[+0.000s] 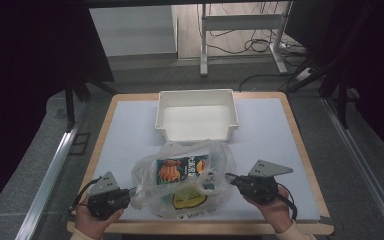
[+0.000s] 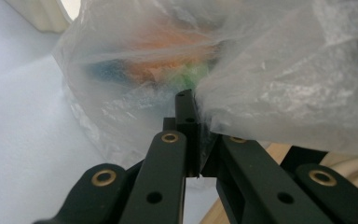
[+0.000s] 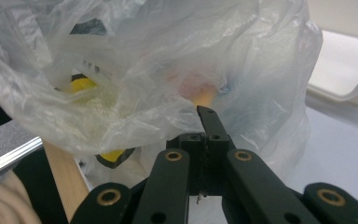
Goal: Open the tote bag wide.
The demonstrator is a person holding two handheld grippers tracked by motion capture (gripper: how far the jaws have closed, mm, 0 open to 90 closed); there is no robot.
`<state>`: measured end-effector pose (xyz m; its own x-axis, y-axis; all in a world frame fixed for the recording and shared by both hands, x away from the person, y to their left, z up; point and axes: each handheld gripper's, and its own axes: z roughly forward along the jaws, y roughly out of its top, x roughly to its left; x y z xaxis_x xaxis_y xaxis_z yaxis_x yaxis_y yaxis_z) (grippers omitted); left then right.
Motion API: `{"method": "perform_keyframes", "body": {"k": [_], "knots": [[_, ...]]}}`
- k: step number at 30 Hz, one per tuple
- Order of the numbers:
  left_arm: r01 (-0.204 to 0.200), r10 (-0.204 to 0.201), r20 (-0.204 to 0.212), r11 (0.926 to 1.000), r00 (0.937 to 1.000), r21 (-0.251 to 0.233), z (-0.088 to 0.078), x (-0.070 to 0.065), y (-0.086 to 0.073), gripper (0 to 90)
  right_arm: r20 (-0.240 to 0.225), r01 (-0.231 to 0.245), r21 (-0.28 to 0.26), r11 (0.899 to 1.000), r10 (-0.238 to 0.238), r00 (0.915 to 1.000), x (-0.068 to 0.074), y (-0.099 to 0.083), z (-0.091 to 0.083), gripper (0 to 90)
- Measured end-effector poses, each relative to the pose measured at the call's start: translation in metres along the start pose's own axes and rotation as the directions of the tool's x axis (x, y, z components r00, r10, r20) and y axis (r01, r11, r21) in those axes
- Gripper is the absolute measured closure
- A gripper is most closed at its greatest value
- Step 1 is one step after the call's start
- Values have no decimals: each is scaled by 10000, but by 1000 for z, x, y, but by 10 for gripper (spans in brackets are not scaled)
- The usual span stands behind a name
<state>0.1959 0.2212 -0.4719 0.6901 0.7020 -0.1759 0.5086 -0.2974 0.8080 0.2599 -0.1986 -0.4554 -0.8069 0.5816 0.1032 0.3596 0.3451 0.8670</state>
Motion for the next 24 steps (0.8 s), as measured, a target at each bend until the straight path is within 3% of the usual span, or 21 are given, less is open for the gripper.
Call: {"method": "perform_keyframes", "body": {"k": [2, 7, 19, 21, 24], "knots": [[108, -109, 65, 9998, 9999, 189, 5, 1, -6, 900, -52, -111, 159, 9998, 112, 9999, 0, -5, 1, 882], [-95, 96, -32, 9990, 9999, 433, 9, -3, -11, 900, -53, -137, 495, 9987, 140, 9999, 2, -18, 6, 883], [-306, 294, 146, 9954, 9995, 909, 14, -15, -23, 900, -144, -122, 680, 9976, 132, 9998, 13, -36, -6, 882], [-81, 46, 336, 9945, 9994, 1040, 18, -12, -27, 900, -120, -143, 857, 9962, 154, 9998, 13, -41, -5, 883], [-72, 38, 286, 9925, 9996, 1222, 23, -10, -30, 900, -154, -232, 1050, 9942, 249, 9996, 10, -45, -2, 883]]}}
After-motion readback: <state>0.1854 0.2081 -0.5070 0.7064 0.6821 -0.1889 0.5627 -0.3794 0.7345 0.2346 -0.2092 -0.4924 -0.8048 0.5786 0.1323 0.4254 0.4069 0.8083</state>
